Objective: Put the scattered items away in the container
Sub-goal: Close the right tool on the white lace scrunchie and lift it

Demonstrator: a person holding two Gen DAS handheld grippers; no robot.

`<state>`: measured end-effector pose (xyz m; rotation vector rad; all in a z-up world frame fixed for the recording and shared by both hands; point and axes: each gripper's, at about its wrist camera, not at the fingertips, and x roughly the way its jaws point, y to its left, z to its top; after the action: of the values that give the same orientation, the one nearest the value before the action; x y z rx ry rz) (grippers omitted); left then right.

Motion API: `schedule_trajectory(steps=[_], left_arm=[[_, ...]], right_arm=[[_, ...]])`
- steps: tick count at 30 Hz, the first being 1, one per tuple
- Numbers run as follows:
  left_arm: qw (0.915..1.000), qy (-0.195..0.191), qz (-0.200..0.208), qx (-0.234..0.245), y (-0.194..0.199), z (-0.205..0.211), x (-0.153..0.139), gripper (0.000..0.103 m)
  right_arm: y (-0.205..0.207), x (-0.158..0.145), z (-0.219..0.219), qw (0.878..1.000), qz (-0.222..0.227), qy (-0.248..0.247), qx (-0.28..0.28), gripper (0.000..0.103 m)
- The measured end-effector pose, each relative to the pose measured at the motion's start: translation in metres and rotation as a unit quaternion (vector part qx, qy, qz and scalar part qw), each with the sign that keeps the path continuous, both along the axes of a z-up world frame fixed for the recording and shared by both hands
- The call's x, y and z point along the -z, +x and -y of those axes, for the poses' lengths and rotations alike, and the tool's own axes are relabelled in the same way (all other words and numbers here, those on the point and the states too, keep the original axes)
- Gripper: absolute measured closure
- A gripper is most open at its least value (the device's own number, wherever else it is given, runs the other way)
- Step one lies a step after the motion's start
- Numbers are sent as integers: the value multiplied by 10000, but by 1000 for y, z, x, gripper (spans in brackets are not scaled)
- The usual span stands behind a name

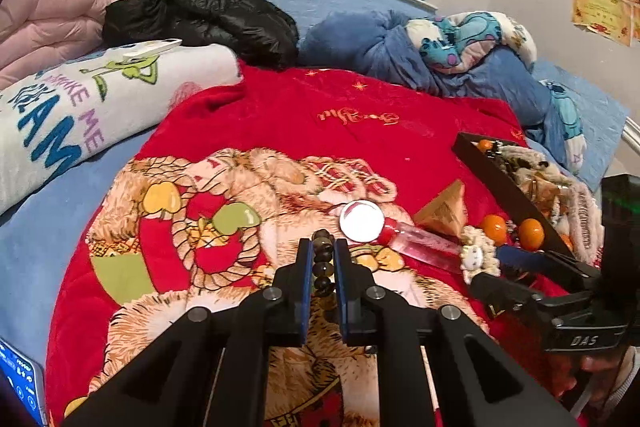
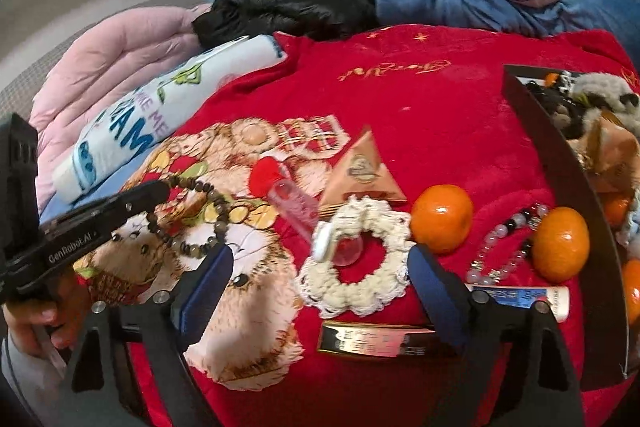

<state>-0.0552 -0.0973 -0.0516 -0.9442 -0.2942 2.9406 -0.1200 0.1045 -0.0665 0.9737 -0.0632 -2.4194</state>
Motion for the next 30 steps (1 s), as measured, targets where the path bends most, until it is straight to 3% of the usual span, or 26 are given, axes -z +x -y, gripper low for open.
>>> schedule_trajectory(steps=[9,14,18,22,26,30], left_arm=[[9999,-34,90,-47,-2,-2,2,92],[9997,-107,177,-104,-2,-6,6,92],[9994,-287,151,-86,0,-14,4,92],[9992,-280,259,-123,-2,-15,7,92],[9999,-45,14,-107,5,-10,1,92],[9995,-36,-75,-311,10,-6,-2,92]], right_arm=[[-11,12,3,9991,281,260,193,26],[-11,12,3,9980,282,427,381,46],[-12,12,1,9975,284,456,462,56],[-11,11,-3,9978,287,343,481,72],[-9,6,-9,9981,249,169,532,83],[-3,-6,-17,9988,112,-170,452,85]])
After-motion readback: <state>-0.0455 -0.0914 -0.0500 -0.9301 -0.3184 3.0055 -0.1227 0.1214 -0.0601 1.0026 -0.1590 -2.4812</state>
